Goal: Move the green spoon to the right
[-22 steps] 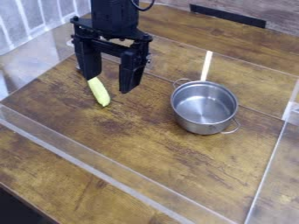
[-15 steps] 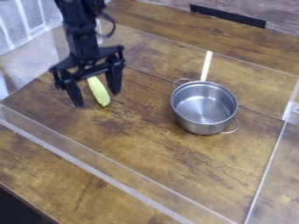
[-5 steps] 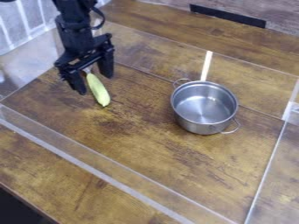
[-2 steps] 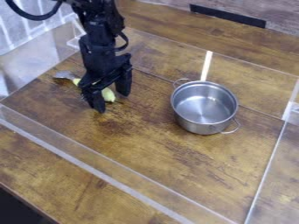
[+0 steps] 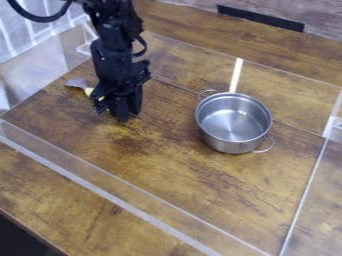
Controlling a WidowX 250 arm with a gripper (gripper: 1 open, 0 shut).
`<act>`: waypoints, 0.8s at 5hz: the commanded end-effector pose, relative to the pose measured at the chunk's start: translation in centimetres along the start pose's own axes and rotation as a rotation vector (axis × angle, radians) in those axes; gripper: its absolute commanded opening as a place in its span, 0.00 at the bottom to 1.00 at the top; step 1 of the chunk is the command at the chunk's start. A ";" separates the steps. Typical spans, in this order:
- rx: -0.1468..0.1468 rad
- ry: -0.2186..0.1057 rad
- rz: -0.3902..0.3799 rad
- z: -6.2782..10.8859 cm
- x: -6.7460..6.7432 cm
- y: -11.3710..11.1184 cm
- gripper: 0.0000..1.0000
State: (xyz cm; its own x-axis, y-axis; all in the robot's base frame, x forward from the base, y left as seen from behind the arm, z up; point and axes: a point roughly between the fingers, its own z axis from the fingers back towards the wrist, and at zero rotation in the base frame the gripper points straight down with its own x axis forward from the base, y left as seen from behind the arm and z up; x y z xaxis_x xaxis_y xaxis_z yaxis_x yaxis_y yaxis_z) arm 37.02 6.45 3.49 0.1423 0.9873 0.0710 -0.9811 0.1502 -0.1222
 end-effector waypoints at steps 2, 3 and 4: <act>-0.055 -0.042 0.021 4.9 0.7 -1.4 0.00; -0.062 -0.038 -0.012 7.2 0.5 -1.1 0.00; -0.076 -0.032 -0.062 9.8 -0.2 -0.9 0.00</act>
State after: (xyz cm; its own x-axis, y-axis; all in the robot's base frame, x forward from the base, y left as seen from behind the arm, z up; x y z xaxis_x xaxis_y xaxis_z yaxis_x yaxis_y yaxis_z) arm 35.89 5.91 9.83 0.1886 0.9791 0.0764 -0.9759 0.1955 -0.0967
